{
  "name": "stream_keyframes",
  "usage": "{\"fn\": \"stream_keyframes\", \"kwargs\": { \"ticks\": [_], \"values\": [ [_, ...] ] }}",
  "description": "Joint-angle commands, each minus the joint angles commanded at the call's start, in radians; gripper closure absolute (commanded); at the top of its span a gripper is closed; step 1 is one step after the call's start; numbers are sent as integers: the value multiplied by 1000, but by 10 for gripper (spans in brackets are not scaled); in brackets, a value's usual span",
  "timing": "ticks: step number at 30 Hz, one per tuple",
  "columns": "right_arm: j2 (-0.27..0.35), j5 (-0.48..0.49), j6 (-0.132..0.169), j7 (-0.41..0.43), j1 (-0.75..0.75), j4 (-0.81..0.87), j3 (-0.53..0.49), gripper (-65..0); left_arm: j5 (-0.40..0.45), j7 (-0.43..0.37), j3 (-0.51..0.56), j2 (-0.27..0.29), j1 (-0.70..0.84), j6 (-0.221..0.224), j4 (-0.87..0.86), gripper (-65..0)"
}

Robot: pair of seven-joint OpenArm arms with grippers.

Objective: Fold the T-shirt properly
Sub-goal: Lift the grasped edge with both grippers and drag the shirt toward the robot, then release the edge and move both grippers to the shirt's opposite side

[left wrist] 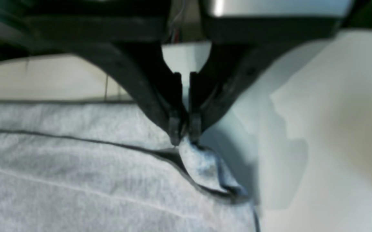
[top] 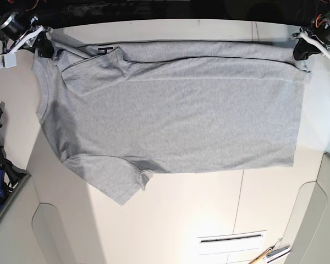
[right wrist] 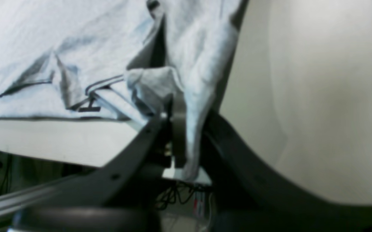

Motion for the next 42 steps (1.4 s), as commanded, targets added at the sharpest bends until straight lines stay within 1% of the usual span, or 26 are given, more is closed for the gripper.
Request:
{"fn": "stream_keyframes", "kwargs": {
  "ticks": [4,5,6,8,9,10,11,13,16,17,18,20,21,22,24,26,30,31,33,37,38,41,42],
  "values": [
    [0,-19,-1,0,-7,0,0,0,1,0,0,39,11,0,0,0],
    [0,-21,-1,1,-7,0,0,-11,0,-3,0,48,11,0,0,0],
    [0,-21,-1,2,-7,0,0,-87,0,-9,0,52,11,0,0,-21],
    [0,-26,-1,5,-7,0,0,-227,1,-8,0,52,11,0,0,-129],
    [0,-26,-1,5,-7,0,5,-266,3,-8,0,52,11,0,0,-177],
    [0,-25,-2,7,-5,0,15,-279,3,-8,-1,52,11,0,0,-213],
    [0,-25,-2,9,-1,0,30,-278,3,-8,-3,52,11,0,0,-227],
    [1,-25,-2,9,15,0,75,-278,-5,-15,-33,52,11,0,0,-226],
    [12,-21,-2,19,30,0,146,-278,-39,-15,-112,52,11,0,0,-229],
    [21,-21,-2,35,32,0,160,-278,-46,-14,-136,51,11,0,0,-232],
    [34,-21,-5,62,33,0,169,-278,-54,-14,-156,51,11,0,0,-245],
    [61,-26,-9,108,50,0,170,-278,-72,-16,-182,49,10,0,0,-313],
    [73,-26,-9,112,75,0,170,-278,-84,-16,-190,46,9,0,0,-344],
    [82,-29,-8,111,101,-2,170,-278,-91,-16,-196,43,9,0,0,-361],
    [93,-53,-9,111,156,-4,169,-278,-92,-15,-200,43,8,0,0,-361],
    [105,-53,-9,113,214,-21,164,-278,-92,-24,-200,40,2,0,0,-361],
    [148,-78,-9,121,354,-122,109,-279,-58,-31,-204,32,-82,0,0,-362],
    [157,-95,-9,131,389,-159,87,-279,-55,-31,-204,25,-106,0,0,-367],
    [170,-108,-9,156,455,-237,45,-279,-45,-33,-202,3,-144,0,-2,-406],
    [170,-132,-8,186,613,-380,-41,-279,27,-84,-183,-43,-243,0,-29,-413],
    [169,-153,-9,200,656,-416,-67,-289,40,-92,-168,-59,-277,0,-52,-413],
    [166,-230,-9,252,770,-523,-135,-364,71,-103,-98,-101,-378,0,-156,-413],
    [165,-248,-9,262,805,-563,-155,-375,76,-106,-66,-115,-415,0,-203,-413]
  ]
}}
